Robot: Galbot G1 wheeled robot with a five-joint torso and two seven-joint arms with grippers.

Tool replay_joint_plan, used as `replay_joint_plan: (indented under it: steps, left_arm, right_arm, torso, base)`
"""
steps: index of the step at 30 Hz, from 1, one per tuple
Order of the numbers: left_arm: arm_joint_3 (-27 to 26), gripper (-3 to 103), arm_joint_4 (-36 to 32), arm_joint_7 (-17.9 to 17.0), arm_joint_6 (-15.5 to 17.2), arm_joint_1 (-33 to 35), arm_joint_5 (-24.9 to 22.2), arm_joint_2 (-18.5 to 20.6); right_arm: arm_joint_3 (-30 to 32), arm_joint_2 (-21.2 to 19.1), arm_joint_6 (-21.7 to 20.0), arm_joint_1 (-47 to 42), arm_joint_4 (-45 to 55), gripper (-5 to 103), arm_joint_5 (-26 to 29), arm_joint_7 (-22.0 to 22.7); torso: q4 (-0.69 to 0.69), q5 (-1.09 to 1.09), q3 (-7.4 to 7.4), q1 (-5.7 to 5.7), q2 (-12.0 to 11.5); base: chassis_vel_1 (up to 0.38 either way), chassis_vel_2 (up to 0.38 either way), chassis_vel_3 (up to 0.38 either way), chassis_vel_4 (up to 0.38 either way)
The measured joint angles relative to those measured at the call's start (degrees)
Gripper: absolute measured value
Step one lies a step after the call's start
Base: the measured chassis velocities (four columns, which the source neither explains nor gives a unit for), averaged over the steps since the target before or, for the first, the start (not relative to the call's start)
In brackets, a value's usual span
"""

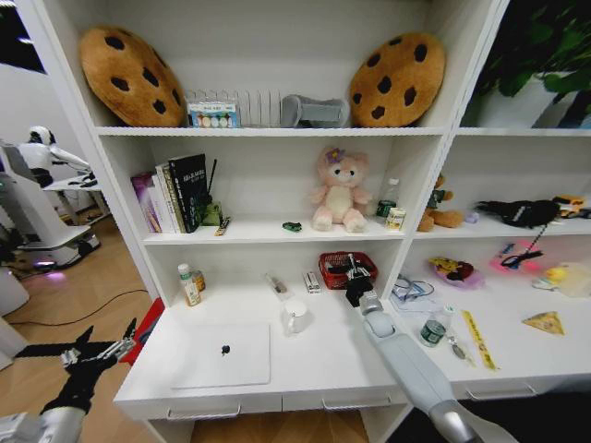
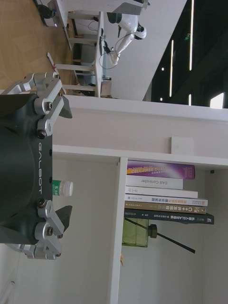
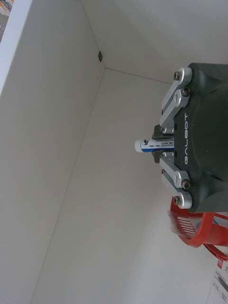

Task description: Organize the objects on the table.

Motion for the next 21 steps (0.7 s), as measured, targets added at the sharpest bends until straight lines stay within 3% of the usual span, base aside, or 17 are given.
replay_joint_plan:
  steps: [5, 6, 8, 11, 15, 21]
  left_arm:
    - [0.0, 100, 0.0, 0.0, 0.0, 0.0, 0.0, 0.0]
    - [0.0, 100, 0.0, 0.0, 0.0, 0.0, 0.0, 0.0]
    - [0.0, 100, 0.0, 0.0, 0.0, 0.0, 0.0, 0.0]
    - [0.0, 100, 0.0, 0.0, 0.0, 0.0, 0.0, 0.0]
    - [0.0, 100, 0.0, 0.0, 0.0, 0.0, 0.0, 0.0]
    - [0.0, 100, 0.0, 0.0, 0.0, 0.0, 0.0, 0.0]
  right_arm:
    - [0.54, -1.06, -0.7, -1.33, 2.02, 8, 0.43, 0.01]
    - [0.97, -1.42, -0.98, -1.9, 2.64, 18, 0.61, 0.07]
    - [1.23, -1.68, -1.12, -2.33, 3.05, 18, 0.69, 0.12]
    - [2.47, -3.23, -1.7, -4.48, 5.13, 33, 1.59, 0.35]
    - [3.0, -4.08, -1.86, -5.65, 6.3, 44, 1.97, 0.4]
    - [4.27, -6.02, -3.03, -10.04, 12.48, 72, 2.68, 0.75]
  torso:
    - [-0.02, 0.0, 0.0, 0.0, 0.0]
    - [-0.02, 0.0, 0.0, 0.0, 0.0]
    - [-0.02, 0.0, 0.0, 0.0, 0.0]
    - [-0.02, 0.0, 0.0, 0.0, 0.0]
    - [-0.02, 0.0, 0.0, 0.0, 0.0]
    - [0.0, 0.01, 0.0, 0.0, 0.0]
  base:
    - [0.0, 0.0, 0.0, 0.0]
    - [0.0, 0.0, 0.0, 0.0]
    - [0.0, 0.0, 0.0, 0.0]
    - [0.0, 0.0, 0.0, 0.0]
    - [0.0, 0.0, 0.0, 0.0]
    - [0.0, 0.0, 0.0, 0.0]
